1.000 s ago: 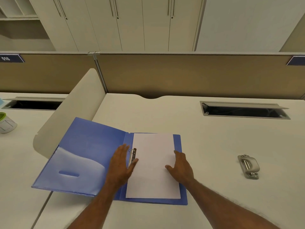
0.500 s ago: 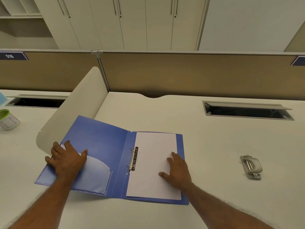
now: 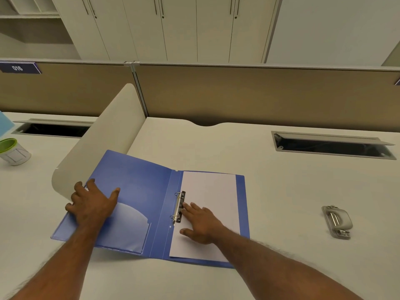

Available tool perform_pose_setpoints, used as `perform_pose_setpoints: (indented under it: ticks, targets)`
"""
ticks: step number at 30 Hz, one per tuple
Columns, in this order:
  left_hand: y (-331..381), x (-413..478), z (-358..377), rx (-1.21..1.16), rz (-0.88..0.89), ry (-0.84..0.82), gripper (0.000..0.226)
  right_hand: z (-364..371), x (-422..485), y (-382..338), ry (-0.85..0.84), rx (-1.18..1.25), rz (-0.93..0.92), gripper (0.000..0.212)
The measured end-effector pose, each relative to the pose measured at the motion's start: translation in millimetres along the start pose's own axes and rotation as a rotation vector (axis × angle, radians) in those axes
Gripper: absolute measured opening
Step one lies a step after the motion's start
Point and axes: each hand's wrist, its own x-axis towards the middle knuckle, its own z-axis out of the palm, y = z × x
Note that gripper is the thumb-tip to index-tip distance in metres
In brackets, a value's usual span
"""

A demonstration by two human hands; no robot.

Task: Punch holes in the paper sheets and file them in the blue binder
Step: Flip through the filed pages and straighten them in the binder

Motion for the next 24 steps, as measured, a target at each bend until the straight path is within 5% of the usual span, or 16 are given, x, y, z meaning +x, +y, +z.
perform_pose_setpoints:
  ticks: [11,18,24]
  targets:
    - [-0.6,4.6,-5.3,-0.001,-0.024,-0.011,0.090,-2.9,1.7,4.9,-0.052,-0.067,-0.021,0.071]
    - [5.5,6.5,-32.9,-0.035,0.022,0.095,0.065,-0.6,0.3,7.9,-0.010,0.048,-0.021,0.070]
    - [20.1,15.8,-88.9,-0.234,0.022,-0.034,0.042,-7.3,-11.4,34.1,0.186,0.160,0.086,0.067]
